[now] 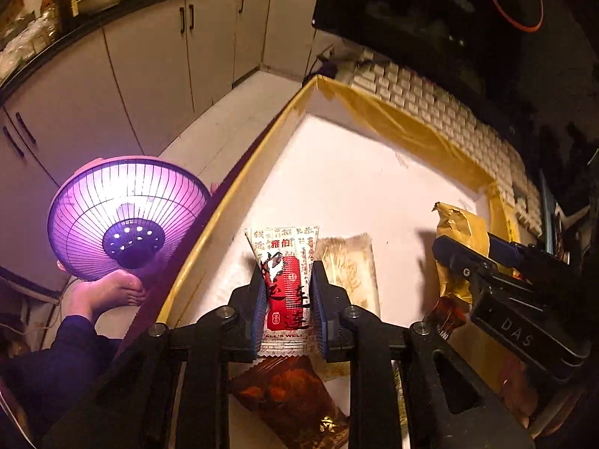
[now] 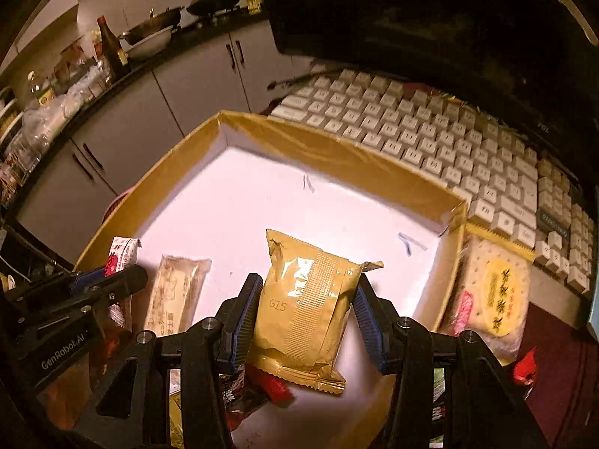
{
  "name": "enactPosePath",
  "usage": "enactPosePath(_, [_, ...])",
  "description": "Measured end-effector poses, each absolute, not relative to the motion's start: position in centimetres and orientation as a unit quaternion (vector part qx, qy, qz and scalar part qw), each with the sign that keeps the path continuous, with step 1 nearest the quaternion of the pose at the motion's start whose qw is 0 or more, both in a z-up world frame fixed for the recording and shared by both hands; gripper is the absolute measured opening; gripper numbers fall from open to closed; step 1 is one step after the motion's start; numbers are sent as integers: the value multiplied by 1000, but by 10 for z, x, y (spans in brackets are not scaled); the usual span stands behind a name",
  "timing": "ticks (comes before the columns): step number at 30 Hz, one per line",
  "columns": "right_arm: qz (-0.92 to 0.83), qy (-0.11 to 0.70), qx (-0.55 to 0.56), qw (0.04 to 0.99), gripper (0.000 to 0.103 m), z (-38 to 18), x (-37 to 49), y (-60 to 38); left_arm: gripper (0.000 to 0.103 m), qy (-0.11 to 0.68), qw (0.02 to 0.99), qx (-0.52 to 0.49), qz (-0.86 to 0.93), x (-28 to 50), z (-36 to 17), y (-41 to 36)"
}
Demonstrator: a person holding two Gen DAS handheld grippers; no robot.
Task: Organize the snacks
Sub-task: 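Lower both packets into the tray and open both tools, then grasp a red candy with the right tool while the left grasps a seaweed packet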
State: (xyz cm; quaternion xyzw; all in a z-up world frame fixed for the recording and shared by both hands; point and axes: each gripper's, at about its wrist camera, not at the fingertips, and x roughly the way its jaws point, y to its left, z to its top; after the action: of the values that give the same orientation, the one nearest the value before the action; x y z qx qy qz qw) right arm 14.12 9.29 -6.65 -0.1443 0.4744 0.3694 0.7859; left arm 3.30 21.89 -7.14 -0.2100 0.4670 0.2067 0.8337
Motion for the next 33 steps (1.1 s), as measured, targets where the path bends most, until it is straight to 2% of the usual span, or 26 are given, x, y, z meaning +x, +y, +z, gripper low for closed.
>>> enactPosePath(3, [372,470,-145,787,53,-68,138,95,33,463,835,-199,223,32,-68,216])
enactPosePath(4, [371,472,-141,787,56,-67,138,92,39,460,838,-187,227,31,-65,213])
enactPosePath(5, [373,474,-131,786,60,-66,139,91,50,455,842,-175,232,29,-61,209])
enactPosePath(8, [393,475,-78,783,66,-49,141,72,55,410,862,-171,242,15,-43,200])
enactPosePath(10, [401,453,-48,795,72,-30,135,48,63,374,875,-177,253,1,-28,187])
enactPosePath(12, [404,427,-7,809,78,-13,127,14,77,340,893,-178,236,-12,-16,167])
enactPosePath(15, [406,416,38,813,79,-2,124,-37,78,308,914,-189,185,-22,-5,135])
enactPosePath(21, [402,440,68,800,79,-17,149,-117,78,316,919,-210,108,-19,-4,92])
enactPosePath(27, [375,477,30,795,60,-49,178,-129,78,334,920,-188,87,-9,-7,58])
enactPosePath(28, [364,489,30,792,53,-57,185,-126,78,334,920,-186,87,-8,-7,55])
enactPosePath(33, [347,507,30,789,52,-79,195,-116,78,347,914,-192,85,-8,-12,47])
